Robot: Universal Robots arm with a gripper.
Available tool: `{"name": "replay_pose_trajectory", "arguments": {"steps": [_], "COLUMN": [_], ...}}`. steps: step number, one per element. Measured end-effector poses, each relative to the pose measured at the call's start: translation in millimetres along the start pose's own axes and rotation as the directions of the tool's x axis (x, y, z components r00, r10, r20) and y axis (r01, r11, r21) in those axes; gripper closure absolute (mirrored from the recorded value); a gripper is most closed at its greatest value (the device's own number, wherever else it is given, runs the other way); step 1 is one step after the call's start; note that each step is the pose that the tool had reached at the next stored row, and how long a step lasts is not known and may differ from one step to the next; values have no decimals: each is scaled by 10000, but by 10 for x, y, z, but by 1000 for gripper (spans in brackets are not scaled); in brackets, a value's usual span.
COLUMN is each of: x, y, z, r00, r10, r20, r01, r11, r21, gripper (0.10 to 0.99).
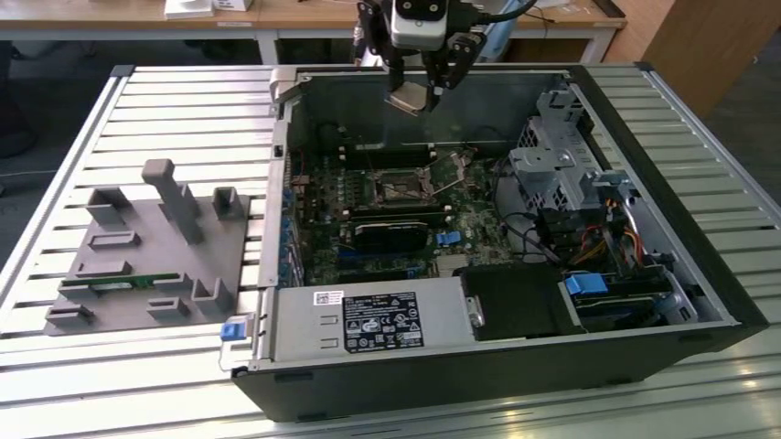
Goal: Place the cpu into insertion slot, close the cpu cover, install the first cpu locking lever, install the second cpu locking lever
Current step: 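Place the cpu into insertion slot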
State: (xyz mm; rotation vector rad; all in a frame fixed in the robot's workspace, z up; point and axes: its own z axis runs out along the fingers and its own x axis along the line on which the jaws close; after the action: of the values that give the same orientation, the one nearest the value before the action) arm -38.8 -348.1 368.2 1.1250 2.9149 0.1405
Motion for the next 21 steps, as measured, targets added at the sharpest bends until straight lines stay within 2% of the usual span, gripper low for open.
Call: {"name": "replay_pose_trajectory", "arguments": {"steps": [11, 21], "x": [0, 1], "y": [0, -1], "z": [1, 2], "r00": [9989, 9956], "r10": [459, 939], "r20": [41, 83], "r01": [-459, -939], "r11": [9989, 9956], "r21": [-10, -24], "gripper": [545, 545]}}
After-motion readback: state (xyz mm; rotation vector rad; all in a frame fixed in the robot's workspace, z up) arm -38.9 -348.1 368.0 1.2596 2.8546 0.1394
